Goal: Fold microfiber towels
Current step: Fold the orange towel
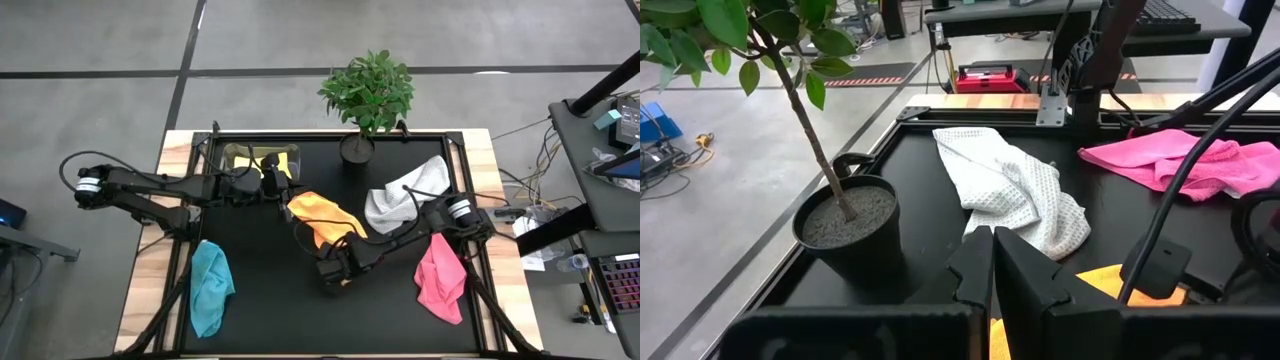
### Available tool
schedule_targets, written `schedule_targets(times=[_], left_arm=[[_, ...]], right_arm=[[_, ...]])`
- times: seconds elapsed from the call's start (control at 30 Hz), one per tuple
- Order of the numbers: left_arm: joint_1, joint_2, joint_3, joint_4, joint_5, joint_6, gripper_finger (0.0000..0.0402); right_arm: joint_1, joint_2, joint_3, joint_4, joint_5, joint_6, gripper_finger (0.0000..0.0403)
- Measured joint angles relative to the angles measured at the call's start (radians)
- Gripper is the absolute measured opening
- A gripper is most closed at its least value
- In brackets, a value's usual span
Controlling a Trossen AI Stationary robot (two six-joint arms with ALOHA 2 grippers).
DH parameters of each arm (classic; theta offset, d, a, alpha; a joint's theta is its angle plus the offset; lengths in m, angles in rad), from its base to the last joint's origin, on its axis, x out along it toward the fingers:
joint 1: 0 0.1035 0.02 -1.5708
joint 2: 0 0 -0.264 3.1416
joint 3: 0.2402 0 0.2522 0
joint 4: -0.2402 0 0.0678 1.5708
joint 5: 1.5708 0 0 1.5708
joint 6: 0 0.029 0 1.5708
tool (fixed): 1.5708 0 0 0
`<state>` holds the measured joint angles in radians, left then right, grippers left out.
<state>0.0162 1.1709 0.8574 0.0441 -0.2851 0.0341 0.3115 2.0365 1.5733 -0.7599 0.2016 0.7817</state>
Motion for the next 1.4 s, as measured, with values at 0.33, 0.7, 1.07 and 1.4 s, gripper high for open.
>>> schedule_targets(times=[0.33, 0.7, 1.07, 1.4], left_arm=[[-0.003, -0.002, 0.0, 0.0, 0.021, -0.001, 0.0], [-0.048, 0.015, 0.0, 0.005, 0.462, 0.03, 0.0118], [-0.116, 0.178, 0.0, 0.373, 0.467, 0.089, 0.02], [-0.115, 0.353, 0.01, 0.534, 0.573, 0.077, 0.02]], right_arm=[[0.013, -0.087, -0.016, 0.028, 0.009, -0.146, 0.0009], [0.037, -0.477, -0.15, 0.097, -0.051, -0.468, 0.0008], [-0.033, -0.769, -0.369, 0.565, -0.354, -0.679, 0.0008], [-0.041, -0.801, -0.404, 0.556, -0.308, -0.691, 0.0008]])
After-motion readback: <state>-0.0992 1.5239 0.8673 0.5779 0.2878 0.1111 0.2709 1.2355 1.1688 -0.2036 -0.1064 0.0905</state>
